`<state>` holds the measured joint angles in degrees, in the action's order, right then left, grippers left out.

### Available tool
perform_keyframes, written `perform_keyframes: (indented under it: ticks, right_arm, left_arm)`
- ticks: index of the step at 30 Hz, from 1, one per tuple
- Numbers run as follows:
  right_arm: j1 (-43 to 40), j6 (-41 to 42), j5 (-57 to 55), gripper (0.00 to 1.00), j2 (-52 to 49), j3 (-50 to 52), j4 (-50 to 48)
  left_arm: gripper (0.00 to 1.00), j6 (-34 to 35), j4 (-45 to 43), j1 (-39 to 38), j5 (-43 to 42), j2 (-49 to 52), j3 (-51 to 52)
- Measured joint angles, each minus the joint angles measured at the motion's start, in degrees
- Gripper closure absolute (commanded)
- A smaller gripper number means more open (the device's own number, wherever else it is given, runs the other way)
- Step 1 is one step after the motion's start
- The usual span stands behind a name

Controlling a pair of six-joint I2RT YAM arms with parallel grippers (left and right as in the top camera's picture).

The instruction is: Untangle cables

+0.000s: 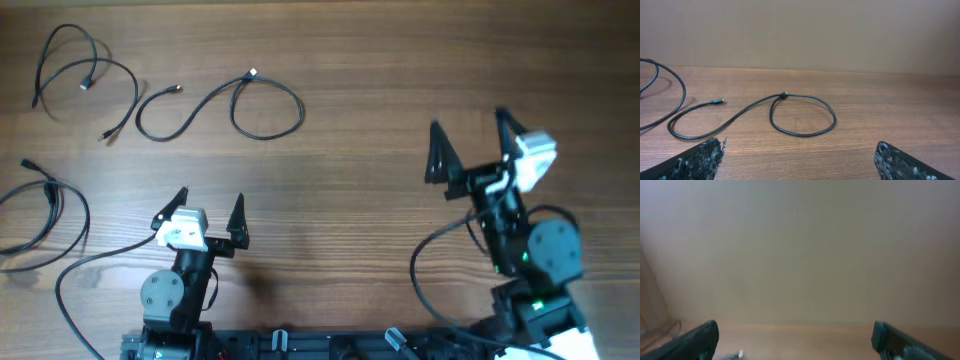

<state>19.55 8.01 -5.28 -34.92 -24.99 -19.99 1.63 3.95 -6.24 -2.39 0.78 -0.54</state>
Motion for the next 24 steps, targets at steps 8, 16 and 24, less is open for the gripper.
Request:
perform_keyframes:
  ticks: [8, 16, 24]
  right_arm:
    - [0.0, -3.69, 0.07, 0.0, 8.92, 16.61, -7.48]
    - [0.0, -4.28, 0.07, 0.0, 17.2, 23.65, -3.91]
    - [-0.31, -4.48, 0.24, 0.0, 27.02, 24.61, 12.61]
  left_arm:
    - [0.0, 0.02, 0.0, 0.0, 0.0, 0.02, 0.0]
    - [0.0, 0.02, 0.0, 0.0, 0.0, 0.02, 0.0]
    - [0.0, 0.02, 0.0, 0.0, 0.0, 0.02, 0.0]
